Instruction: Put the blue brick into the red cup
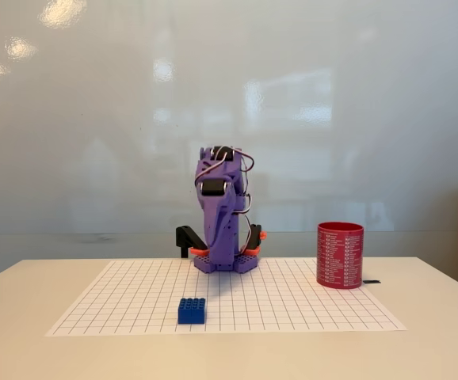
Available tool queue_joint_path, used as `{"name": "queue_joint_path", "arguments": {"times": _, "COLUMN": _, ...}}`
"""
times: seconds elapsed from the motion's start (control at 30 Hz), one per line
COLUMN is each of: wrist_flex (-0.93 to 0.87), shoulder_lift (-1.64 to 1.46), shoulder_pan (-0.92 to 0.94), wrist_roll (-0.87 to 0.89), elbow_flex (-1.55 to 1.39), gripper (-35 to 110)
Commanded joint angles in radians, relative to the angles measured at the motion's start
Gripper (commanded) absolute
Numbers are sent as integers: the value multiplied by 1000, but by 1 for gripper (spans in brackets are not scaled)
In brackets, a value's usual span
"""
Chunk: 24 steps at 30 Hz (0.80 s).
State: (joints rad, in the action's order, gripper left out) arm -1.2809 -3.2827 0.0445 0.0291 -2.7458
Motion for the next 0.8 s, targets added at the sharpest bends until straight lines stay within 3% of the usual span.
{"name": "queue_joint_path", "arguments": {"times": 0.0, "wrist_flex": -94, "shoulder_lift": 150, "shoulder_pan": -5, "wrist_roll": -2, "elbow_flex": 362, "gripper": -1}}
{"name": "queue_joint_path", "arguments": {"times": 0.23, "wrist_flex": -184, "shoulder_lift": 821, "shoulder_pan": -69, "wrist_roll": -69, "elbow_flex": 785, "gripper": -1}}
{"name": "queue_joint_path", "arguments": {"times": 0.43, "wrist_flex": -130, "shoulder_lift": 1287, "shoulder_pan": 37, "wrist_roll": -150, "elbow_flex": 836, "gripper": -1}}
{"name": "queue_joint_path", "arguments": {"times": 0.6, "wrist_flex": -25, "shoulder_lift": 1509, "shoulder_pan": 155, "wrist_roll": -192, "elbow_flex": 746, "gripper": -1}}
{"name": "queue_joint_path", "arguments": {"times": 0.77, "wrist_flex": 3, "shoulder_lift": 1540, "shoulder_pan": 207, "wrist_roll": -183, "elbow_flex": 739, "gripper": -1}}
